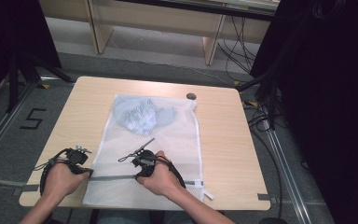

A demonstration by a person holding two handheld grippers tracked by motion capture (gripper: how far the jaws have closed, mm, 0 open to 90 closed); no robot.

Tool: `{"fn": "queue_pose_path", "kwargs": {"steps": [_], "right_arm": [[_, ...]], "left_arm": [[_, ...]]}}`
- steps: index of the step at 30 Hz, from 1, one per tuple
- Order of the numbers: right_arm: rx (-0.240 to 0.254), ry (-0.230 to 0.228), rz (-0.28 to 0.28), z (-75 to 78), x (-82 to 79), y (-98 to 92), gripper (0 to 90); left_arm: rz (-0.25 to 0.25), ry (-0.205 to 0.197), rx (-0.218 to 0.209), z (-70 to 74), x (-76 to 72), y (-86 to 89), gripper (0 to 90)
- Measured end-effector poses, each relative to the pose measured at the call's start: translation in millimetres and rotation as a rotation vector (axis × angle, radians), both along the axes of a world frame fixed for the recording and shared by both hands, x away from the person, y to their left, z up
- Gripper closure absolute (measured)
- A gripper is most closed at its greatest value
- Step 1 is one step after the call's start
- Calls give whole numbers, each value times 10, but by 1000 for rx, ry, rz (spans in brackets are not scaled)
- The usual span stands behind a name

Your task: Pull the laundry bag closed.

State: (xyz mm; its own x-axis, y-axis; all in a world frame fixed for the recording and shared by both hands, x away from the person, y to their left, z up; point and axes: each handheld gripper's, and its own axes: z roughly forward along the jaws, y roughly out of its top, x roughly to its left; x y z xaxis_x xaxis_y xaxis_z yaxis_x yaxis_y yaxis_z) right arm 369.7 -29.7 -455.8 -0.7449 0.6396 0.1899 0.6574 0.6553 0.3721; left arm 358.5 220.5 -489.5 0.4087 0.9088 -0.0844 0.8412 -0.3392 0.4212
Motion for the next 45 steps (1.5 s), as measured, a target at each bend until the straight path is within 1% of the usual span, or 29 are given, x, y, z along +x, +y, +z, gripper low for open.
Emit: {"fn": "queue_pose_path", "kwargs": {"steps": [1, 4, 7, 13, 16, 17, 18, 20, 21, 24, 25, 26, 27, 28, 32, 33, 34, 35, 36, 37, 39, 40, 41, 43, 44, 45], "right_arm": [[1, 2, 0, 1, 3, -5, 870], [-3, 3, -3, 1, 7, -21, 870], [-3, 8, -6, -3, 11, -35, 870], [-6, 4, -7, -6, 9, -38, 870], [-8, 4, -4, -3, 12, -39, 870], [-8, 6, -4, -4, 12, -40, 870], [-5, 7, -5, -8, 9, -39, 870], [-17, 6, -5, -8, 4, -35, 870], [-18, 6, -6, -9, 3, -35, 870], [-18, 4, -10, -10, 0, -37, 870], [-15, 3, -11, -12, 1, -41, 870], [-9, -6, -1, -18, 14, -51, 870], [-6, -3, -3, -20, 14, -52, 870], [-3, 1, -12, -20, 9, -52, 870], [-4, 4, -9, -24, 8, -55, 870], [-2, 5, -11, -30, 5, -52, 870], [-3, 9, -17, -37, 5, -50, 870], [-8, 19, -23, -32, 2, -48, 870], [-5, 8, -15, -39, 10, -54, 870], [-3, 6, -14, -42, 14, -59, 870], [0, 16, -32, -35, 10, -60, 870], [1, 16, -32, -35, 10, -60, 869], [0, 15, -32, -34, 9, -59, 870], [2, 21, -37, -30, -1, -54, 870], [3, 13, -33, -32, 3, -57, 869], [3, 14, -32, -33, 4, -58, 869]], "left_arm": [[-9, 1, 7, 3, 4, 7, 900], [6, 3, -9, -3, -2, 2, 900], [1, 2, -7, -3, 0, 6, 900], [-2, 0, -8, -4, 0, 9, 900], [-8, -1, -4, -2, 1, 11, 900], [-13, 3, 7, 4, 2, 12, 900], [-36, 7, 7, 6, 15, 21, 900], [-34, 7, 12, 8, 14, 17, 900], [-36, 6, 8, 5, 14, 18, 900], [-35, 7, 7, 5, 15, 19, 900], [-27, 3, 12, 8, 12, 14, 900], [-15, 3, 9, 6, 6, 7, 900], [-33, 6, 4, 3, 15, 19, 900], [-34, 10, 6, 5, 16, 21, 900], [-36, 6, 7, 5, 14, 18, 900], [-35, 8, 6, 5, 14, 20, 900], [-19, 0, 2, 0, 8, 17, 900], [0, 1, -12, -5, -1, 8, 900], [1, 8, -12, 2, 1, 12, 900], [-4, 0, -15, -3, 6, 15, 900], [-8, 2, -8, 1, 6, 16, 900], [-15, -2, -3, -2, 4, 17, 900], [-21, 6, 4, 6, 6, 17, 900], [-11, -3, -7, -4, 3, 14, 900], [1, 2, -13, -5, -2, 8, 900], [2, 3, -14, -5, -2, 6, 900]]}}
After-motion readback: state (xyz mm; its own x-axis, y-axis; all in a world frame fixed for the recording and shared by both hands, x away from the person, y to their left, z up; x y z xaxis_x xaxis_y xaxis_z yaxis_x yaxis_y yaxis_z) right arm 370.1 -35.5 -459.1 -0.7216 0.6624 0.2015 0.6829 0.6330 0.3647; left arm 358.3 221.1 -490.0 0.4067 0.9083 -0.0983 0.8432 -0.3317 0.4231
